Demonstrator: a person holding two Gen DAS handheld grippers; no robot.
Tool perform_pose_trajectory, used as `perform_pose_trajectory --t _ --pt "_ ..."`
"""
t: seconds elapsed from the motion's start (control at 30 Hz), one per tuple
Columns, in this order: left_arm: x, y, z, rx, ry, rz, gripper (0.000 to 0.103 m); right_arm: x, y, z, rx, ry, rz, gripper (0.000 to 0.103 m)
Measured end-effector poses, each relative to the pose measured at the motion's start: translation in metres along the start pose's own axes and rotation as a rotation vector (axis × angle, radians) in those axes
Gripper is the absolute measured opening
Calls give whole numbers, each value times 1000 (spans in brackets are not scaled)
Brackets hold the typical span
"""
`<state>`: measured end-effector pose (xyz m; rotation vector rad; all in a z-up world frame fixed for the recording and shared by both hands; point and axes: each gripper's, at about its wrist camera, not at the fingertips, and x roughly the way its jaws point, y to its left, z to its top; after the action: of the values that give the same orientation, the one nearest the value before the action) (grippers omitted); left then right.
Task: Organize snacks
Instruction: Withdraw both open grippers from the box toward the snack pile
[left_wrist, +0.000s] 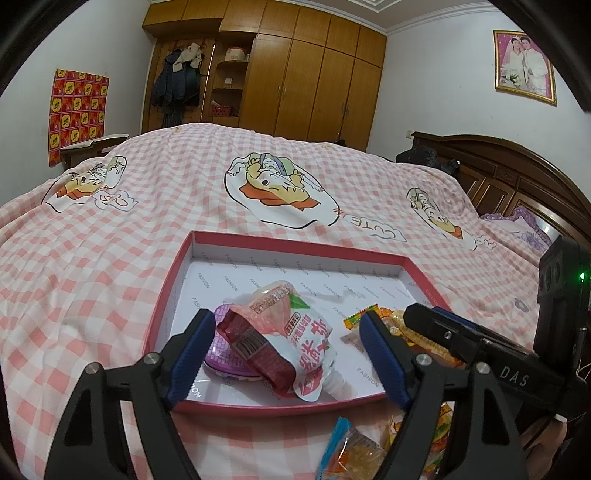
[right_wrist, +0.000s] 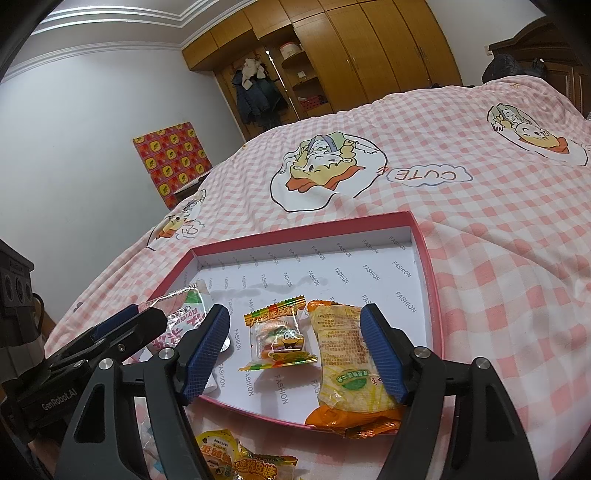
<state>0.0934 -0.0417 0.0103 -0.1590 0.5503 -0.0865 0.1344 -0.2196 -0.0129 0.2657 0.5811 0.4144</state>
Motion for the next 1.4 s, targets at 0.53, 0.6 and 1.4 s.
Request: perform_pose_trajectory --t 0.53,0.6,1.4 --pt "-2 1 1 3 -2 0 84 -2 -2 1 4 -8 2 75" --pt "-3 0 1 4 -3 -1 84 -3 -2 1 5 -9 4 75" --pt "-39 2 9 43 30 -9 85 -35 9 4 3 -29 -7 75"
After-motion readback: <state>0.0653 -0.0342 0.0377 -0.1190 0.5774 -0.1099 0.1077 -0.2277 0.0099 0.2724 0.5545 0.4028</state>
